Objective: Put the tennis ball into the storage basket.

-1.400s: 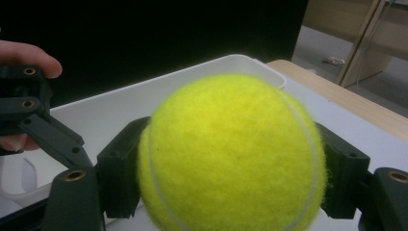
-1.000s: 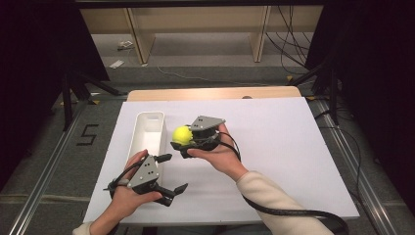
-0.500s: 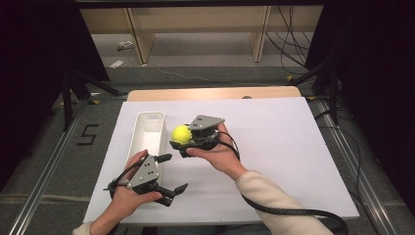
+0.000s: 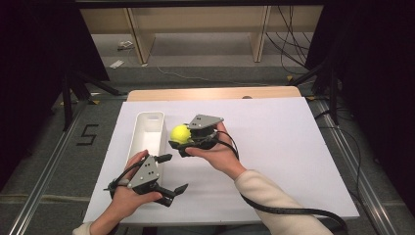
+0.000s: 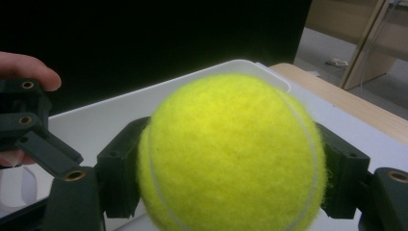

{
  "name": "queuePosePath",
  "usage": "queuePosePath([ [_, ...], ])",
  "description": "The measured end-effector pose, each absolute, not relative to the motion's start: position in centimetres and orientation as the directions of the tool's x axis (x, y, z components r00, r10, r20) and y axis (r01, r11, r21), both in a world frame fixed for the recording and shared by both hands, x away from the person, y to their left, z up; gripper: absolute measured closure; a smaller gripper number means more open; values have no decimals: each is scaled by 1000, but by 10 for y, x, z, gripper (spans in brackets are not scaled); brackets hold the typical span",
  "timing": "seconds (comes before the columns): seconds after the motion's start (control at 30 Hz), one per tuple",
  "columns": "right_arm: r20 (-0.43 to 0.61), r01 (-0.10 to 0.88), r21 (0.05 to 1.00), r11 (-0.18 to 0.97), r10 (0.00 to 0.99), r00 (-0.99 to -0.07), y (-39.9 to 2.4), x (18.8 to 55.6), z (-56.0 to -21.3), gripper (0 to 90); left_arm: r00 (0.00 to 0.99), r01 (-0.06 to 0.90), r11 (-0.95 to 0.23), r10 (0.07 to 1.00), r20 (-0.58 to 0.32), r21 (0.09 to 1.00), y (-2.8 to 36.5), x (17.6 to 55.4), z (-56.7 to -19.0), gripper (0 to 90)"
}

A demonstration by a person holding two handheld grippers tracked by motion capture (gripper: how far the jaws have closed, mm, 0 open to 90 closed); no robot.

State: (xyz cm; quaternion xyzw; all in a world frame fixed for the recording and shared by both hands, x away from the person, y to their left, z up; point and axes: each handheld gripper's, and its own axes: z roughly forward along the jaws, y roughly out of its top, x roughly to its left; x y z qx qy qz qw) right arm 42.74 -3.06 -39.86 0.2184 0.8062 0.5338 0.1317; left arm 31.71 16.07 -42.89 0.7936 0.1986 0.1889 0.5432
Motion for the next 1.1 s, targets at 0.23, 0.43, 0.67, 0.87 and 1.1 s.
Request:
queuePosePath([
  [0.23, 24, 213, 919, 331, 491, -871, -28, 428, -398, 264, 850, 109, -330, 520, 84, 938, 161, 317, -429, 0],
  [0.43, 25, 213, 919, 332, 490, -871, -27, 428, -398, 264, 851, 109, -331, 518, 83, 937, 160, 317, -429, 0],
  [0.67, 29, 214, 920, 327, 489, -872, -26, 428, -398, 264, 852, 110, -331, 517, 83, 937, 160, 317, -429, 0],
  [0.87, 29, 215, 920, 328, 488, -872, -24, 429, -399, 264, 853, 110, -333, 515, 83, 937, 160, 317, -429, 0],
  [1.1, 31, 218, 917, 334, 485, -874, -23, 429, -399, 264, 854, 109, -335, 513, 84, 936, 160, 316, -429, 0],
])
